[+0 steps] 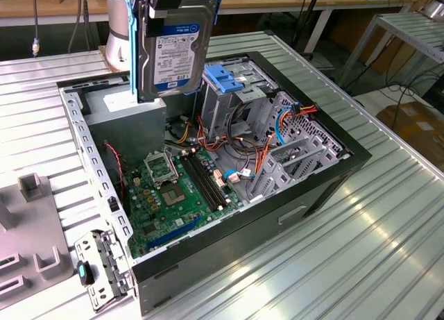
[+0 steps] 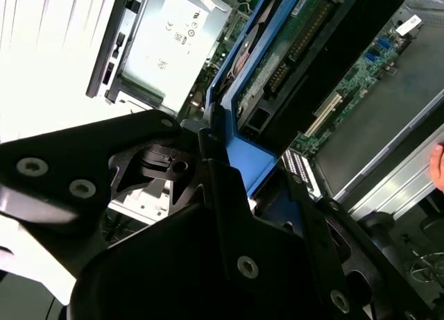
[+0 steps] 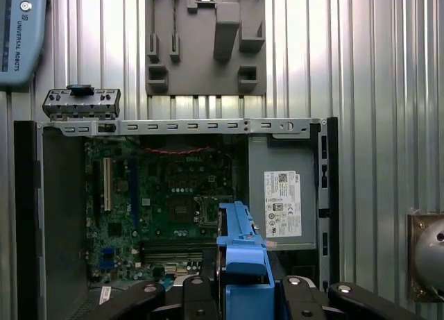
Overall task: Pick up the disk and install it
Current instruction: 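Insert the disk into the insertion slot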
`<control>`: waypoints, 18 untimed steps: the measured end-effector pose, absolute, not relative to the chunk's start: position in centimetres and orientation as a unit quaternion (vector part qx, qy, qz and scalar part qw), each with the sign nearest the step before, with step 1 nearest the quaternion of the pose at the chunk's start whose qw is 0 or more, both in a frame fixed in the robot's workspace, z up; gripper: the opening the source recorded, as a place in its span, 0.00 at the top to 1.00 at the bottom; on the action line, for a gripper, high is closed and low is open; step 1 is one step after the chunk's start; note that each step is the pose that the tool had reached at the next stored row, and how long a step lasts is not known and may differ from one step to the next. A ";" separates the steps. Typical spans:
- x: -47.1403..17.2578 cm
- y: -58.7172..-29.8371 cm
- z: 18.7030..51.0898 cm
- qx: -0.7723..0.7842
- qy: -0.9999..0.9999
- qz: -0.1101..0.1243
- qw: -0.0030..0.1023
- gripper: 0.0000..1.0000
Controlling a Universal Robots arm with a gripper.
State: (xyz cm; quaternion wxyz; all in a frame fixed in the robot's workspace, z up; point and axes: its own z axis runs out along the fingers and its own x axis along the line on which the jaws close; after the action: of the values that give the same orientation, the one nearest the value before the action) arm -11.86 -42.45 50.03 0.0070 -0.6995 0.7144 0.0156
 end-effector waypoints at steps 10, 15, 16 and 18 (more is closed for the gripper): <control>-11.9 -43.4 50.0 -0.699 0.714 0.016 0.007 0.63; -11.9 -43.8 50.0 -0.699 0.714 0.016 0.007 0.63; -11.9 -43.9 50.0 -0.699 0.714 0.016 0.007 0.63; -11.9 -44.0 50.0 -0.699 0.714 0.016 0.007 0.63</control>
State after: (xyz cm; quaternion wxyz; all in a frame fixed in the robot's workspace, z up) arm -11.85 -44.01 50.03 0.0071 -0.6995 0.7144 0.0155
